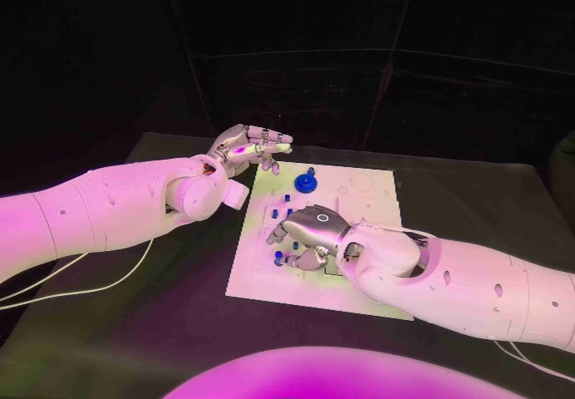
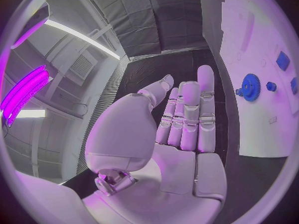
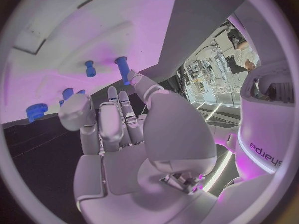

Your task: Assemble the parts on the task board

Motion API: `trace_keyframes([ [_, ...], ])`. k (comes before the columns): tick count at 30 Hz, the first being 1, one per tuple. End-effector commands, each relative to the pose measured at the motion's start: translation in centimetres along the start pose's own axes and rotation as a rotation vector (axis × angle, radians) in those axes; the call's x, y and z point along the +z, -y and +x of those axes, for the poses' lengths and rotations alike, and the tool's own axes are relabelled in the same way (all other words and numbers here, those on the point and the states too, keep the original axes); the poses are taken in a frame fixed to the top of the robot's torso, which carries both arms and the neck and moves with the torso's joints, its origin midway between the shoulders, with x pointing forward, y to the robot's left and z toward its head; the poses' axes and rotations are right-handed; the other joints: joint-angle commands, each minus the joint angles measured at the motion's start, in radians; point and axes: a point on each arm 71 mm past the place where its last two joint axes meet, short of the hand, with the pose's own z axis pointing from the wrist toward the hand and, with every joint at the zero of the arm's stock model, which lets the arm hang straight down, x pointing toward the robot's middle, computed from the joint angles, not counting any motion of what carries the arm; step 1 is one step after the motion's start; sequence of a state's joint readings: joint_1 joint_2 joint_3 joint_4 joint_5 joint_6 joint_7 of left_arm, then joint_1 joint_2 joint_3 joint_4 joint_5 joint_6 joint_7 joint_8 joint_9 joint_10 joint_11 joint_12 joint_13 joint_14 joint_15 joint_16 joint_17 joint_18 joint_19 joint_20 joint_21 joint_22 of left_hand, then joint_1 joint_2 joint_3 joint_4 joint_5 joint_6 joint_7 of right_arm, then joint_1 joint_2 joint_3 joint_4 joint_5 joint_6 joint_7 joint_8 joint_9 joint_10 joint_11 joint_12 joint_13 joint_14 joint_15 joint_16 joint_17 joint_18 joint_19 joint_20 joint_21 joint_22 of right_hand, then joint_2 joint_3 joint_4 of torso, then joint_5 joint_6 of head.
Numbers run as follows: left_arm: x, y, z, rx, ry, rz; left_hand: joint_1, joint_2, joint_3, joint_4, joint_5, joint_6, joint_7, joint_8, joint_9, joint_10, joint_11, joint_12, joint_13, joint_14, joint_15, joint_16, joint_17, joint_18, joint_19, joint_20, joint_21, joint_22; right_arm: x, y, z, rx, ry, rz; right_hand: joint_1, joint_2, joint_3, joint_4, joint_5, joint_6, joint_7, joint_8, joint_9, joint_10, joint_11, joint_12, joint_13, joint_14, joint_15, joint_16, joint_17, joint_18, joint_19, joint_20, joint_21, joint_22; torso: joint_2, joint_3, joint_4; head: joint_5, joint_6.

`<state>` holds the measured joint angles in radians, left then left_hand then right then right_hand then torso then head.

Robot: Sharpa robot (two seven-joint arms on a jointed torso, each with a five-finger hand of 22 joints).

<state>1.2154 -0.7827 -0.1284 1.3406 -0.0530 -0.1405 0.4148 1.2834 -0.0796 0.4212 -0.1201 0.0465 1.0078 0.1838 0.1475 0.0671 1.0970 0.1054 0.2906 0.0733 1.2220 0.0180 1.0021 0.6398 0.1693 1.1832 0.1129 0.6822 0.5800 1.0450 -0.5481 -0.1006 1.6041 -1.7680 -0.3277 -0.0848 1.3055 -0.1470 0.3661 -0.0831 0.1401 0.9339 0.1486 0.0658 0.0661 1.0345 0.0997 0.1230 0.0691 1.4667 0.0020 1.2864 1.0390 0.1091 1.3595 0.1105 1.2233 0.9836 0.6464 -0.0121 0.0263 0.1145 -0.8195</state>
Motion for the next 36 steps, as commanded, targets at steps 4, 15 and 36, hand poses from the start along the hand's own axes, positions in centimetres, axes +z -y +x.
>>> trace_keyframes([
  [4,0.0,0.1,0.0,-0.009,-0.007,0.002,0.005,0.005,-0.005,-0.001,0.002,-0.006,-0.002,-0.001,0.001,-0.009,-0.001,0.007,0.0,-0.004,0.0,-0.003,-0.001,0.014,0.0,0.004,-0.005,-0.001,-2.1,0.7,-0.9,0.08,0.054,0.024,0.006,0.005,-0.013,0.001,0.009,-0.002,0.001,0.001,0.002,0.017,-0.006,0.019,0.001,0.007,0.002,-0.004,-0.001,0.005,0.003,-0.003,-0.001,0.009,-0.002,-0.0014,-0.0017,-0.015,0.006],
  [15,-0.2,0.1,-0.4,-0.006,0.003,0.002,0.006,0.005,-0.005,-0.002,0.002,-0.007,-0.002,-0.001,0.0,-0.01,-0.001,0.007,0.0,-0.005,0.0,-0.004,-0.003,0.014,0.0,0.004,-0.005,-0.002,-10.0,6.2,-3.0,0.373,0.076,0.348,-0.05,0.007,-0.087,0.052,0.048,0.076,-0.006,0.041,0.016,0.264,-0.045,0.194,0.066,0.042,-0.025,0.073,0.124,-0.019,0.066,-0.026,0.086,0.139,-0.012,-0.0056,-0.0125,-0.065,0.022],
  [36,-0.5,0.0,-0.7,-0.006,0.003,-0.004,0.007,0.005,-0.006,-0.003,0.002,-0.006,-0.002,0.0,0.001,-0.01,-0.001,0.008,0.0,-0.004,0.0,-0.003,-0.002,0.014,0.0,0.004,-0.005,-0.002,-16.4,11.0,-1.8,0.352,0.0,0.78,-0.116,0.065,-0.395,0.187,0.243,0.049,-0.055,0.261,0.125,0.438,-0.088,1.288,1.304,0.072,-0.064,0.203,0.341,-0.051,0.124,-0.07,0.193,0.307,-0.026,-0.0087,-0.0394,-0.126,0.026],
])
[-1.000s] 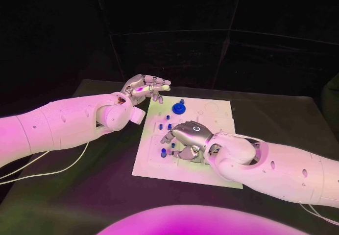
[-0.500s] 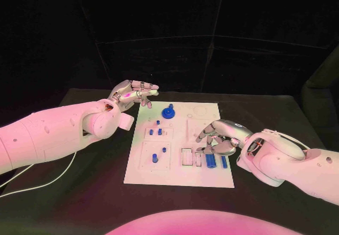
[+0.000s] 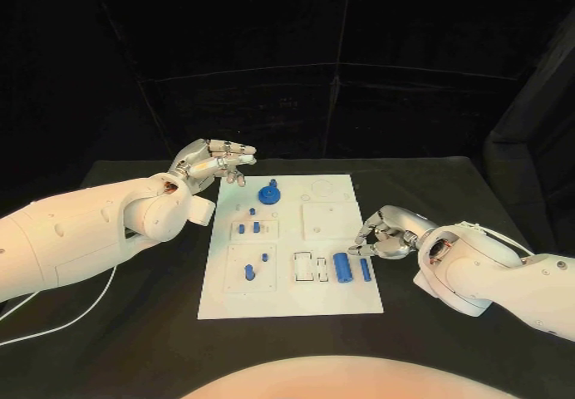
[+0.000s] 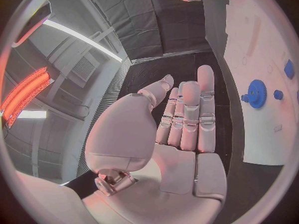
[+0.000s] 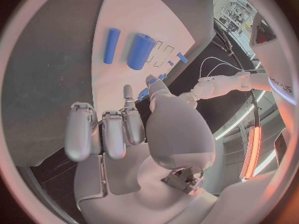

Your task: Assemble the parts on the task board

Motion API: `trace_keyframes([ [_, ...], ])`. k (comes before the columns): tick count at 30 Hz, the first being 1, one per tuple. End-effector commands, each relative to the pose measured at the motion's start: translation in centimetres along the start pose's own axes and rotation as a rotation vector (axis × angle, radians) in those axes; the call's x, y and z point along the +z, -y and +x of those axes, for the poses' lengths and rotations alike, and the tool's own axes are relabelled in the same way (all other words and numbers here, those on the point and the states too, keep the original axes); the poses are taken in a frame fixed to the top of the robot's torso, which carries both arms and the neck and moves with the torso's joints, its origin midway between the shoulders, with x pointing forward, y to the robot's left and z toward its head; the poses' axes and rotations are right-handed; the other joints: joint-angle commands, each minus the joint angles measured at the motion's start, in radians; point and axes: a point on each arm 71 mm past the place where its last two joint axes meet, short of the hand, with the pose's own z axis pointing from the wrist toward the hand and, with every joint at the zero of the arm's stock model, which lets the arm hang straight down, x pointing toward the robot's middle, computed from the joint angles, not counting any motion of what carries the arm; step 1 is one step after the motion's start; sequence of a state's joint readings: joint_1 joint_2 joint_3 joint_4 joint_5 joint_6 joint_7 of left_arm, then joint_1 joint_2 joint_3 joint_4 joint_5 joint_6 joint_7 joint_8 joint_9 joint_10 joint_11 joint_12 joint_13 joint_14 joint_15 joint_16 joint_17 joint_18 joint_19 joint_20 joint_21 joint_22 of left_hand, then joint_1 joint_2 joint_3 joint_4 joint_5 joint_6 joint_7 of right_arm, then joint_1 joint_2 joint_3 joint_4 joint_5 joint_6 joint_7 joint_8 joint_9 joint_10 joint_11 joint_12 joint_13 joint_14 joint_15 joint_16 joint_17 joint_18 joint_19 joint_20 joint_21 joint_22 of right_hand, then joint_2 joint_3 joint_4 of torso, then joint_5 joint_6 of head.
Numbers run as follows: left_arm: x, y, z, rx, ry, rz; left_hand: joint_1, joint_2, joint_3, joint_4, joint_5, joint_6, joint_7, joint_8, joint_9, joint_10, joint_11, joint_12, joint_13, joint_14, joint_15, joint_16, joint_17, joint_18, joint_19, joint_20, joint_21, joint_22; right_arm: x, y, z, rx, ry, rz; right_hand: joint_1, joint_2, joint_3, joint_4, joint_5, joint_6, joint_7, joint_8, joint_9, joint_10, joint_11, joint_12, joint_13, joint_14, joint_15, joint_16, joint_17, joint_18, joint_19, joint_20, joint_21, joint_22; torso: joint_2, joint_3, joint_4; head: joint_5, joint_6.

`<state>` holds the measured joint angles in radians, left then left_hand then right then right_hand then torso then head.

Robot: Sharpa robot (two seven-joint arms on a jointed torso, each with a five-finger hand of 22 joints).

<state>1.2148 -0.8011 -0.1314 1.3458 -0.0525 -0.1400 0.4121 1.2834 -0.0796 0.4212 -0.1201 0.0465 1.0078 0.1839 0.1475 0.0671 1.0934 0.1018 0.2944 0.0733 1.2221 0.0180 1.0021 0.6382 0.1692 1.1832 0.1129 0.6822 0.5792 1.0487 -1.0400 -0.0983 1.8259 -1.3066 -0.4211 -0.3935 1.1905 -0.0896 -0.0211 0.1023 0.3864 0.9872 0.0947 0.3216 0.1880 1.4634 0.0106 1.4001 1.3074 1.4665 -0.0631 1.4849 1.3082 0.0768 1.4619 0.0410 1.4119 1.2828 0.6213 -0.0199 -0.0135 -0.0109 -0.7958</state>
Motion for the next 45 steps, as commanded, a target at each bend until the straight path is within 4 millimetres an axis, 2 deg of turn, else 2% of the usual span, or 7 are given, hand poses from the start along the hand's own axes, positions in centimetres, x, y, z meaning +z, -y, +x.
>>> trace_keyframes([
  [1,-0.1,0.1,0.0,-0.009,-0.009,0.004,0.007,0.005,-0.006,-0.003,0.002,-0.006,-0.002,0.0,0.001,-0.006,0.002,0.004,0.0,-0.005,0.0,-0.004,-0.002,0.014,0.0,0.004,-0.006,-0.001,0.2,0.0,0.3,-0.049,-0.004,0.041,-0.004,0.007,-0.016,0.005,-0.01,-0.007,-0.001,0.006,0.006,0.013,0.001,0.018,0.076,0.073,0.002,0.009,0.079,-0.02,0.023,0.0,0.008,0.013,0.0,-0.001,0.0007,-0.001,0.002],
  [12,-0.1,0.0,-0.1,-0.009,-0.009,0.003,0.007,0.005,-0.006,-0.003,0.002,-0.006,-0.002,0.0,0.001,-0.006,0.002,0.005,0.0,-0.005,0.0,-0.004,-0.002,0.014,0.0,0.004,-0.006,-0.001,0.9,-0.8,2.8,-0.076,-0.106,0.051,0.004,0.006,-0.079,0.019,-0.066,-0.03,0.003,0.015,0.029,0.067,0.006,0.109,0.191,0.08,0.006,0.032,0.129,-0.027,0.032,0.005,0.032,0.052,0.0,-0.0006,-0.0014,0.007,-0.003],
  [21,-0.1,0.0,0.0,-0.01,-0.012,0.002,0.007,0.004,-0.007,-0.003,0.002,-0.006,-0.002,0.0,0.001,-0.007,0.003,0.005,0.0,-0.006,0.0,-0.004,-0.003,0.014,0.001,0.004,-0.006,-0.002,1.1,-1.0,4.2,-0.132,-0.176,0.081,-0.009,0.008,-0.122,0.045,-0.117,-0.031,0.001,0.027,0.049,0.08,0.005,0.129,0.217,0.082,0.006,0.04,0.146,-0.03,0.036,0.006,0.042,0.069,0.0,-0.0011,0.0025,0.009,-0.007],
  [30,-0.2,0.0,-0.1,-0.01,-0.01,0.001,0.007,0.004,-0.007,-0.003,0.002,-0.006,-0.002,0.0,0.001,-0.007,0.003,0.005,0.0,-0.006,0.0,-0.004,-0.003,0.014,0.001,0.004,-0.006,-0.002,1.4,-1.2,4.8,-0.169,-0.174,0.09,-0.009,0.013,-0.134,0.06,-0.132,-0.029,-0.001,0.033,0.059,0.077,0.004,0.126,0.215,0.082,0.006,0.04,0.146,-0.03,0.035,0.006,0.043,0.071,-0.001,-0.0012,0.0003,0.013,-0.008],
  [36,-0.2,0.0,-0.1,-0.01,-0.01,0.0,0.007,0.004,-0.007,-0.003,0.002,-0.006,-0.002,0.0,0.001,-0.007,0.003,0.005,0.0,-0.006,0.0,-0.004,-0.003,0.014,0.001,0.004,-0.006,-0.002,1.4,-1.5,4.9,-0.155,-0.139,0.074,0.023,0.043,-0.129,0.053,-0.085,-0.013,-0.006,0.045,0.072,0.079,-0.001,0.128,0.219,0.082,0.003,0.04,0.148,-0.031,0.036,0.004,0.046,0.076,0.0,-0.0019,0.0008,0.012,-0.006],
  [40,-0.2,-0.1,-0.1,-0.01,-0.01,0.0,0.007,0.004,-0.007,-0.003,0.002,-0.006,-0.002,0.0,0.001,-0.007,0.003,0.005,0.0,-0.006,0.0,-0.004,-0.003,0.014,0.001,0.004,-0.006,-0.002,1.0,-1.7,4.3,-0.088,-0.066,0.035,0.047,0.071,-0.12,0.043,-0.012,0.012,-0.015,0.054,0.084,0.083,-0.009,0.132,0.224,0.083,-0.004,0.042,0.153,-0.032,0.038,-0.002,0.05,0.082,0.0,-0.0015,-0.0004,0.014,-0.005],
  [45,-0.2,-0.1,-0.1,-0.01,-0.01,-0.002,0.007,0.004,-0.007,-0.003,0.002,-0.006,-0.002,0.0,0.001,-0.007,0.003,0.005,0.0,-0.006,0.0,-0.004,-0.003,0.014,0.001,0.004,-0.006,-0.002,0.2,-2.4,3.5,0.026,0.021,-0.031,0.064,0.09,-0.11,0.035,0.018,0.018,-0.02,0.053,0.091,0.085,-0.014,0.134,0.226,0.084,-0.009,0.045,0.16,-0.033,0.04,-0.007,0.053,0.088,0.0,-0.0027,0.0,0.013,-0.002],
])
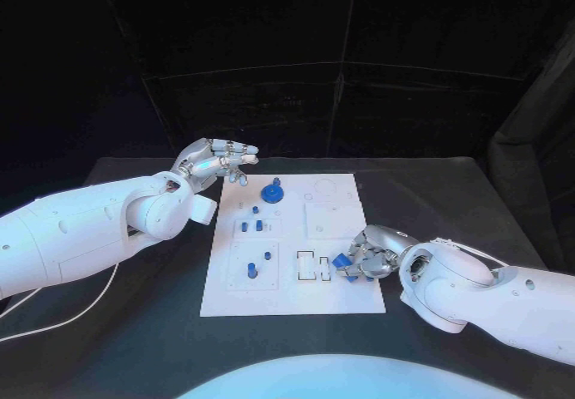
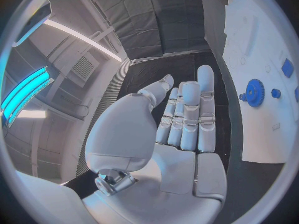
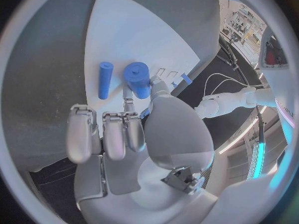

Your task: Assemble the parts on the task board

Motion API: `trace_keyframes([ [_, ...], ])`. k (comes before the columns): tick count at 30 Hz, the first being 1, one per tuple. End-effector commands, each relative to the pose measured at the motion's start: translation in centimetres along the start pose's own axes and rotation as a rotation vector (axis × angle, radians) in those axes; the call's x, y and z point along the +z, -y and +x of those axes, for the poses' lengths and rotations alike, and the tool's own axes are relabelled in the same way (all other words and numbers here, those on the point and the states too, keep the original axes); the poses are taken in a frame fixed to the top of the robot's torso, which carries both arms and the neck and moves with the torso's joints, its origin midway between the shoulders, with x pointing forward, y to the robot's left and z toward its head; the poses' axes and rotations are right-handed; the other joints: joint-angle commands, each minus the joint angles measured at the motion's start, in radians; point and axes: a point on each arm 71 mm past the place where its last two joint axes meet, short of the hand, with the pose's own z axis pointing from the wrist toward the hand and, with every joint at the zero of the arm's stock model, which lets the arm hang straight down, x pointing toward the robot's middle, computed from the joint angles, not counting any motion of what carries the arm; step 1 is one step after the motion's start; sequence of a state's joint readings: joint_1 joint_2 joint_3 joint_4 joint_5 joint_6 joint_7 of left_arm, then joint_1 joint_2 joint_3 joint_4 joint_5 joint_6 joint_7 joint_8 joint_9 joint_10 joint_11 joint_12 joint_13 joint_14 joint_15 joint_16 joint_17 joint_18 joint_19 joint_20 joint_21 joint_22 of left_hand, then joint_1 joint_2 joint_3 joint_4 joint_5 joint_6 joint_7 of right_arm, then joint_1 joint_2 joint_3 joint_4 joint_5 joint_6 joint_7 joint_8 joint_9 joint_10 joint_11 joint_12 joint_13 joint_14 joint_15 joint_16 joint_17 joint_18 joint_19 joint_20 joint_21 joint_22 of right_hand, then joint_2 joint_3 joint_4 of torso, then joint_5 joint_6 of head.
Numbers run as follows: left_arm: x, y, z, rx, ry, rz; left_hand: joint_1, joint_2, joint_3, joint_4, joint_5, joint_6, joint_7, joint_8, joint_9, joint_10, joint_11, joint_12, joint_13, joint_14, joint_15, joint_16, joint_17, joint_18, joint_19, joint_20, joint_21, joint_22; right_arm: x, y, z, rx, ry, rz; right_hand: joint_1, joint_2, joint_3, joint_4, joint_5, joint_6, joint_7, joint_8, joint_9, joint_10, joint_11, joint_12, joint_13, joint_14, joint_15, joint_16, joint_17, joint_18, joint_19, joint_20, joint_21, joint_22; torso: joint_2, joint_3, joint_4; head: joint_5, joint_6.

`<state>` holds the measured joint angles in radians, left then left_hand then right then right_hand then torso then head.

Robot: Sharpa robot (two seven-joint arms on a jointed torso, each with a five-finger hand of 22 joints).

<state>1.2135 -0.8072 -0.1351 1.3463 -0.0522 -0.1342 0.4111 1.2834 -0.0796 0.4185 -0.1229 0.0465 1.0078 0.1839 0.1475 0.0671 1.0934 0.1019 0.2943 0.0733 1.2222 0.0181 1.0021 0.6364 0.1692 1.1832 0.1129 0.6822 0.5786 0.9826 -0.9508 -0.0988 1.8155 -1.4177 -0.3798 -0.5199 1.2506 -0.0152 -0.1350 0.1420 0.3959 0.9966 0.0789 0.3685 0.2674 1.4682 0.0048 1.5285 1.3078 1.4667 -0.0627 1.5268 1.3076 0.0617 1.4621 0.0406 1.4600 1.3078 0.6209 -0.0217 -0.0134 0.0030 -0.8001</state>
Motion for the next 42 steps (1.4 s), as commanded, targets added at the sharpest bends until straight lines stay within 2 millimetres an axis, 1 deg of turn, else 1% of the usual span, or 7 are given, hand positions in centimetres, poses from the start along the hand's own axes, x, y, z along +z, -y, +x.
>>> trace_keyframes([
  [1,0.0,0.1,0.1,-0.009,-0.01,0.004,0.007,0.004,-0.004,0.0,0.002,-0.006,-0.002,0.0,0.001,-0.007,0.003,0.005,0.0,-0.006,0.0,-0.004,-0.001,0.014,0.001,0.004,-0.006,-0.001,-0.5,-1.0,-0.9,0.123,0.109,-0.077,0.004,0.016,0.005,-0.004,0.009,0.009,-0.004,0.006,0.012,0.08,-0.008,0.005,0.226,0.084,-0.009,0.004,0.161,-0.018,0.04,-0.006,0.005,0.063,0.0,-0.0012,-0.0002,-0.001,0.004],
  [12,0.1,0.1,0.3,-0.011,-0.016,0.003,0.007,0.004,-0.004,0.0,0.002,-0.006,-0.002,0.0,0.001,-0.007,0.003,0.005,0.0,-0.006,0.0,-0.004,-0.001,0.014,0.001,0.004,-0.006,-0.001,-0.8,-2.7,-0.4,0.175,0.082,-0.115,-0.025,0.012,-0.01,0.014,0.078,0.011,-0.004,-0.005,0.019,0.08,-0.008,0.004,0.226,0.084,-0.01,0.004,0.162,-0.018,0.039,-0.008,0.005,0.062,0.001,-0.0007,0.0022,0.004,0.009],
  [19,0.2,0.0,0.4,-0.012,-0.018,0.003,0.007,0.004,-0.004,0.0,0.002,-0.006,-0.002,0.0,0.001,-0.007,0.003,0.005,0.0,-0.006,0.0,-0.004,-0.001,0.014,0.001,0.004,-0.006,-0.001,0.1,-3.7,0.8,0.143,-0.004,-0.064,-0.099,0.016,-0.048,0.069,0.085,0.032,-0.011,-0.002,0.033,0.08,-0.013,0.001,0.226,0.084,-0.013,0.003,0.162,-0.017,0.039,-0.01,0.004,0.062,0.002,-0.001,0.0016,0.01,0.012],
  [37,0.2,0.0,0.6,-0.014,-0.023,0.001,0.007,0.004,-0.004,0.0,0.002,-0.006,-0.002,0.0,0.001,-0.007,0.003,0.005,0.0,-0.006,0.0,-0.004,-0.001,0.014,0.001,0.004,-0.006,-0.001,1.4,-5.4,1.7,0.087,-0.027,-0.026,-0.103,0.025,-0.066,0.087,0.061,0.064,-0.025,0.008,0.051,0.073,-0.026,-0.013,0.215,0.084,-0.024,0.002,0.16,-0.017,0.038,-0.02,0.003,0.06,0.001,-0.001,-0.0015,0.021,0.007],
  [39,0.2,0.0,0.6,-0.014,-0.023,0.001,0.007,0.004,-0.004,0.0,0.002,-0.006,-0.002,0.0,0.001,-0.007,0.003,0.005,0.0,-0.006,0.0,-0.004,-0.001,0.014,0.001,0.004,-0.006,-0.001,1.5,-5.4,1.7,0.08,-0.015,-0.03,-0.12,0.023,-0.082,0.104,-0.011,0.065,-0.026,0.007,0.055,0.071,-0.028,-0.018,0.212,0.083,-0.025,0.001,0.158,-0.017,0.037,-0.022,0.001,0.058,0.001,-0.0012,-0.0011,0.021,0.007],
  [40,0.2,0.1,0.6,-0.014,-0.024,0.001,0.007,0.004,-0.004,0.0,0.002,-0.006,-0.002,0.0,0.001,-0.007,0.003,0.005,0.0,-0.006,0.0,-0.004,-0.001,0.014,0.001,0.004,-0.006,-0.001,1.6,-5.5,1.6,0.073,-0.006,-0.036,-0.147,0.022,-0.101,0.128,-0.125,0.066,-0.028,0.006,0.059,0.07,-0.028,-0.02,0.21,0.083,-0.027,0.0,0.157,-0.017,0.037,-0.023,0.001,0.057,0.001,-0.0012,-0.0005,0.021,0.007],
  [42,0.2,0.1,0.6,-0.014,-0.024,0.001,0.007,0.004,-0.004,0.0,0.002,-0.006,-0.002,0.0,0.001,-0.007,0.003,0.005,0.0,-0.006,0.0,-0.004,-0.001,0.014,0.001,0.004,-0.006,-0.001,1.6,-5.5,1.5,0.062,0.007,-0.046,-0.188,0.012,-0.121,0.142,-0.229,0.064,-0.027,0.004,0.064,0.069,-0.028,-0.024,0.208,0.083,-0.026,-0.001,0.157,-0.016,0.037,-0.024,0.0,0.056,0.001,-0.0013,0.0004,0.021,0.007],
])
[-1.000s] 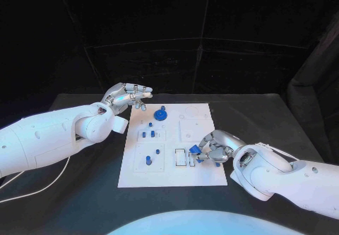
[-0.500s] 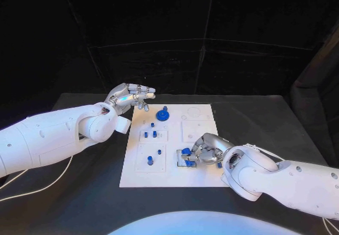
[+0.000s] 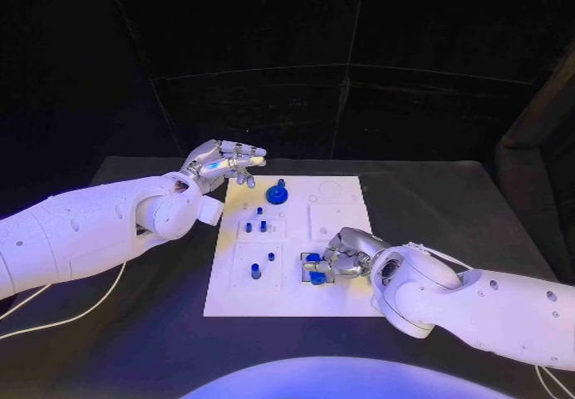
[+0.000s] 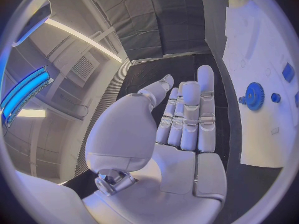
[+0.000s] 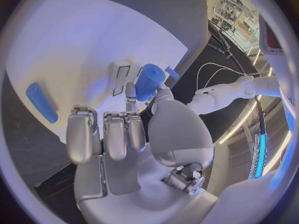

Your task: Assemble the parts on the task board

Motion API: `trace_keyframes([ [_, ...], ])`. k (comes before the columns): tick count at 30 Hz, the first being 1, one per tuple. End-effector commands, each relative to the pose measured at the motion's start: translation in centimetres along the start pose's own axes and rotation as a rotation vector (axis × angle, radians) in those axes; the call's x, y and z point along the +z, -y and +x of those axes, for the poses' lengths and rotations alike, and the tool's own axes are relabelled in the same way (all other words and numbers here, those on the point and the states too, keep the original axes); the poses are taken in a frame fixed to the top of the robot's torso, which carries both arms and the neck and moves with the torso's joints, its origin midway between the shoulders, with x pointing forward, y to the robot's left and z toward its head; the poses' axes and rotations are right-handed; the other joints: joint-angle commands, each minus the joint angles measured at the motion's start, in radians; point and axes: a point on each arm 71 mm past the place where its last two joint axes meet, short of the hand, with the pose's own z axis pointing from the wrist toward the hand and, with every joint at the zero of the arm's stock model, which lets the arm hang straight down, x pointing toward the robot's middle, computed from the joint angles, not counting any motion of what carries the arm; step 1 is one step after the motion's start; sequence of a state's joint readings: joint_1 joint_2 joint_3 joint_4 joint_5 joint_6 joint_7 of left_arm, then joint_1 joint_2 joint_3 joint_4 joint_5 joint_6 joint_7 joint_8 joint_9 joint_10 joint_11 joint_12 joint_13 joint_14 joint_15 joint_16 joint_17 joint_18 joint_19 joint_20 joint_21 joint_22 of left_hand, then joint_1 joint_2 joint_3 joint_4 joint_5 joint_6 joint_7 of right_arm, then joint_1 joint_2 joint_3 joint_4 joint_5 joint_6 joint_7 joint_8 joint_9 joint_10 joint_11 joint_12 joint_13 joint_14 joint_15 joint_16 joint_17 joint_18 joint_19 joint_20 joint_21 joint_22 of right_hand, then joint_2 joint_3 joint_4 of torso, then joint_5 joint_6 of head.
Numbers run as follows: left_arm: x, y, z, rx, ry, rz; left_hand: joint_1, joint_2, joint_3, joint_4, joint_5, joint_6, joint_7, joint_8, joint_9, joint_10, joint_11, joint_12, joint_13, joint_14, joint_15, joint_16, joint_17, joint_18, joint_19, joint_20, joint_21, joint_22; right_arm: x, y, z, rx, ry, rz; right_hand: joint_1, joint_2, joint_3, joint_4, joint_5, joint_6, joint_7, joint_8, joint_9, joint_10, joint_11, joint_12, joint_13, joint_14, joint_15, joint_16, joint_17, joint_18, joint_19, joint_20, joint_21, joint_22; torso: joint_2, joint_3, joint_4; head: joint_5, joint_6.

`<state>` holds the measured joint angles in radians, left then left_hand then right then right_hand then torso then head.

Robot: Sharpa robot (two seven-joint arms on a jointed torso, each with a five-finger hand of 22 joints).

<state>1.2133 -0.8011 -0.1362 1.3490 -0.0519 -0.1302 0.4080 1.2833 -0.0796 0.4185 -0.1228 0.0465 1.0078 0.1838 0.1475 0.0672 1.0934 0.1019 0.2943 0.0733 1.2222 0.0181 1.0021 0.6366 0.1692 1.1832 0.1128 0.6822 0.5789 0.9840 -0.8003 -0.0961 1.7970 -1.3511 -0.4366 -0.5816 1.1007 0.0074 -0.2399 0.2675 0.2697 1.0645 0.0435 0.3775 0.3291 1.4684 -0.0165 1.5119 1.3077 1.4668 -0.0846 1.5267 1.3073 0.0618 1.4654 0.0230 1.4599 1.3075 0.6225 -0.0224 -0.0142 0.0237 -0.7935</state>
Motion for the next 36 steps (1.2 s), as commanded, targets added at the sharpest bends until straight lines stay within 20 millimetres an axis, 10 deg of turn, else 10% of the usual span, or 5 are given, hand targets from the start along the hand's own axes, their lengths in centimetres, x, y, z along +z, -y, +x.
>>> trace_keyframes([
  [1,0.04,0.13,0.19,-0.01,-0.013,0.005,0.007,0.004,-0.004,0.0,0.002,-0.006,-0.002,0.0,0.001,-0.007,0.003,0.005,0.0,-0.006,0.0,-0.004,-0.001,0.014,0.001,0.004,-0.006,-0.001,0.09,-0.2,-0.3,-0.044,0.034,-0.014,-0.055,-0.019,-0.017,0.024,-0.136,-0.004,0.009,-0.006,0.005,0.068,-0.006,-0.009,0.208,0.082,-0.004,-0.001,0.156,-0.016,0.033,-0.006,-0.001,0.056,-0.001,-0.0003,0.0013,0.001,-0.001],
  [9,0.0,0.14,0.18,-0.011,-0.013,0.004,0.008,0.005,-0.006,-0.001,0.002,-0.007,-0.001,0.001,0.001,-0.008,0.003,0.006,0.0,-0.007,0.0,-0.004,-0.004,0.014,0.001,0.004,-0.008,-0.002,0.16,-0.42,-0.37,-0.065,0.05,-0.034,-0.146,-0.113,0.055,0.029,-0.211,-0.008,0.011,-0.013,0.021,0.062,-0.004,-0.025,0.199,0.082,-0.003,-0.005,0.151,-0.015,0.031,-0.004,-0.005,0.051,0.0,0.0,-0.0007,0.003,-0.001],
  [20,-0.03,0.15,0.13,-0.01,-0.013,0.004,0.008,0.005,-0.006,-0.001,0.002,-0.007,-0.001,0.001,0.001,-0.008,0.003,0.006,0.0,-0.007,0.0,-0.004,-0.004,0.014,0.001,0.004,-0.008,-0.002,-0.36,-1.02,-0.33,-0.067,0.044,-0.097,0.06,-0.069,0.105,-0.056,-0.099,-0.006,0.009,-0.017,0.039,0.063,-0.006,-0.028,0.201,0.082,-0.004,-0.006,0.151,-0.015,0.031,-0.005,-0.006,0.052,0.0,0.001,-0.0013,0.002,-0.007],
  [28,0.0,0.15,0.16,-0.011,-0.013,0.004,0.008,0.005,-0.006,-0.001,0.002,-0.007,-0.001,0.001,0.001,-0.008,0.003,0.006,0.0,-0.007,0.0,-0.004,-0.004,0.014,0.001,0.004,-0.008,-0.002,-0.17,-0.87,-0.38,-0.084,0.05,-0.093,0.176,-0.045,0.137,-0.137,-0.129,0.007,0.006,-0.012,0.051,0.063,-0.009,-0.03,0.201,0.081,-0.007,-0.007,0.151,-0.015,0.031,-0.007,-0.006,0.053,0.0,0.0005,0.0003,-0.002,-0.01],
  [36,-0.03,0.14,0.12,-0.01,-0.012,0.004,0.008,0.005,-0.006,-0.001,0.002,-0.007,-0.001,0.001,0.001,-0.008,0.003,0.006,0.0,-0.007,0.0,-0.004,-0.004,0.014,0.001,0.004,-0.008,-0.002,0.09,-0.89,-0.4,-0.081,0.059,-0.091,0.178,-0.035,0.14,-0.142,-0.136,0.006,0.007,-0.013,0.052,0.062,-0.008,-0.032,0.2,0.081,-0.006,-0.008,0.149,-0.016,0.03,-0.007,-0.007,0.053,0.0,0.0001,-0.0001,-0.003,-0.011],
])
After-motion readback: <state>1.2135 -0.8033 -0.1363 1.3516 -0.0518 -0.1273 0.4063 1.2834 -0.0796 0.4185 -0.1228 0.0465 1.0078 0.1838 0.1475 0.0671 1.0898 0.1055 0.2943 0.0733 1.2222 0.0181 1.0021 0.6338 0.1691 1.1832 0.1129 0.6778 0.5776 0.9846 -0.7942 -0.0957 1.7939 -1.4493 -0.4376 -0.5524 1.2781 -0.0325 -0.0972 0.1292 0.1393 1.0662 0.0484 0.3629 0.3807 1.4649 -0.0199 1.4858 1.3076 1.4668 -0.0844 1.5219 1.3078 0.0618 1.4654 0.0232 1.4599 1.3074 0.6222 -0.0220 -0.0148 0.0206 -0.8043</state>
